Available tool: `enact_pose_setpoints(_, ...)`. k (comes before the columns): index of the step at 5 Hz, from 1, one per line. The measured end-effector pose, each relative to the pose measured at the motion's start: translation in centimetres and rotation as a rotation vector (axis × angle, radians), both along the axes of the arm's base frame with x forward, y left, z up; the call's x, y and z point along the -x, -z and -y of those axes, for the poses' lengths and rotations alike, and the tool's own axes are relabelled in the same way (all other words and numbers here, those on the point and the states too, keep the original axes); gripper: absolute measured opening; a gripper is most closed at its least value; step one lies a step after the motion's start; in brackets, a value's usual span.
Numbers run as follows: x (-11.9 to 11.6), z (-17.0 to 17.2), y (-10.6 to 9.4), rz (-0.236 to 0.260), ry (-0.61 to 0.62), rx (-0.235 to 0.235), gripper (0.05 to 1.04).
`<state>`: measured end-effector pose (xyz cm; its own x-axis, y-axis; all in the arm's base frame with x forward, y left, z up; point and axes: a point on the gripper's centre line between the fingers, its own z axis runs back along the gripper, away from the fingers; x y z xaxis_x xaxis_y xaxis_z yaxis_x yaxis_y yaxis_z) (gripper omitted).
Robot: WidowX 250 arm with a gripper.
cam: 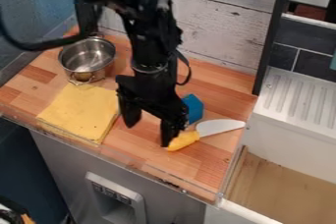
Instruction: Move the knife into right side of the towel
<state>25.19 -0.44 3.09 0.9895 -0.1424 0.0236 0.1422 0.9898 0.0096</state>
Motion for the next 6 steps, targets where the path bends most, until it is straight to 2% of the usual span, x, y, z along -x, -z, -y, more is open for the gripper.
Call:
enact_pose_setpoints(2,-1.2,1.9,3.1,-0.034,0.144,-0.007,1.000)
enact_pose_setpoints(3,-1.6,2.6,5.1,-0.071,0.194,-0.017,1.000)
enact_pose_setpoints(4,-2.8,2.6,5.4,-0.071,0.184,-0.030,1.001)
enact_pose_setpoints(5,-3.0,2.6,5.4,-0.066,0.178,-0.034,0.949)
enact_pose_setpoints(6,-2.5,2.5,5.4,-0.040,0.143,-0.025,0.673)
